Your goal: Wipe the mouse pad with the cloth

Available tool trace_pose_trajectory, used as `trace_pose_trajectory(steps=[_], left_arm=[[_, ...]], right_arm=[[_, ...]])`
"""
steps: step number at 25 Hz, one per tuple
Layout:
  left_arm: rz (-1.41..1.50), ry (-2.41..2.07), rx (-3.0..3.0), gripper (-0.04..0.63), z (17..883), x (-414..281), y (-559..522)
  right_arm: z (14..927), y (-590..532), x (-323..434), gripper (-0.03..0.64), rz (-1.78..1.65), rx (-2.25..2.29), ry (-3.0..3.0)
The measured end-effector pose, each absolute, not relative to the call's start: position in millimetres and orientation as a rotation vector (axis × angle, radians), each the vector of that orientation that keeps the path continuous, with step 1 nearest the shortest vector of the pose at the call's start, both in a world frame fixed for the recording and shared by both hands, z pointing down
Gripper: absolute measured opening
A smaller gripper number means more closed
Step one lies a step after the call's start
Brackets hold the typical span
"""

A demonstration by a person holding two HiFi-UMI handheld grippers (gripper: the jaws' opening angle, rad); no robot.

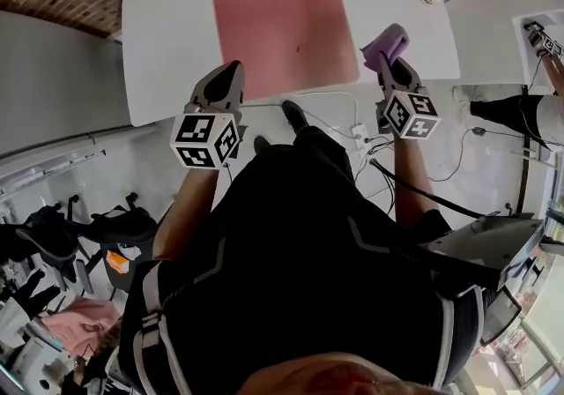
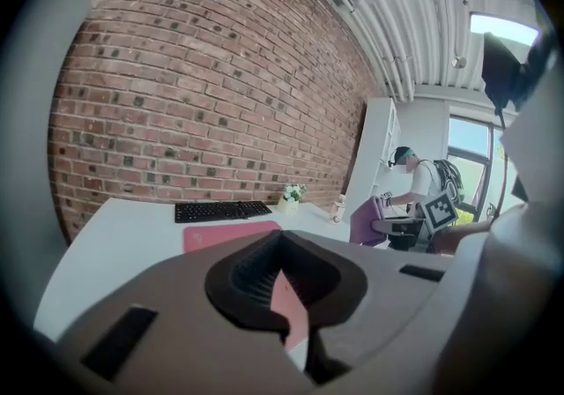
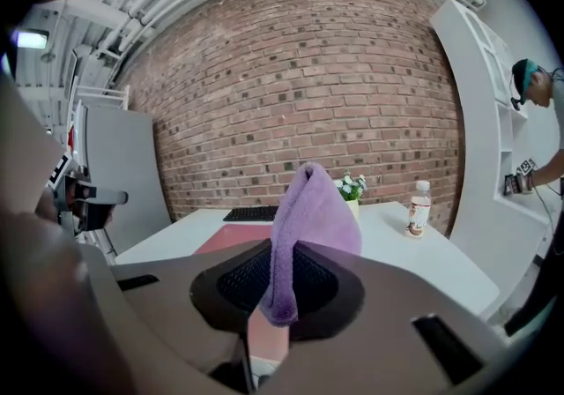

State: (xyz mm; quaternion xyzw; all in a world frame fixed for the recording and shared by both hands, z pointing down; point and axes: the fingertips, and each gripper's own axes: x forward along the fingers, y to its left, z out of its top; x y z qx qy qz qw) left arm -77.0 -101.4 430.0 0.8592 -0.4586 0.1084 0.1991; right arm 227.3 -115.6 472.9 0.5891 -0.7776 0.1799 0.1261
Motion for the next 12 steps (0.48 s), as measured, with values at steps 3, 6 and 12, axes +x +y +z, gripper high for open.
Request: trace_pose_trajectory(steps=[3,6,12], left_arm=[[0.339,-1.319,2.385,0.003,434,-76,-110],[0.345,-1.344,2.358,0.002,437,-72,-115],[0.399,-1.351,2.332,0.002,456,-64,-122]], right_arm=[[496,-123,239,0.055,0.501,1.662,-2.213],[518,-127,253,0.055,0.52,1.621,-2.165],[562,-128,263,0.055,0.539,1.524,-2.094]])
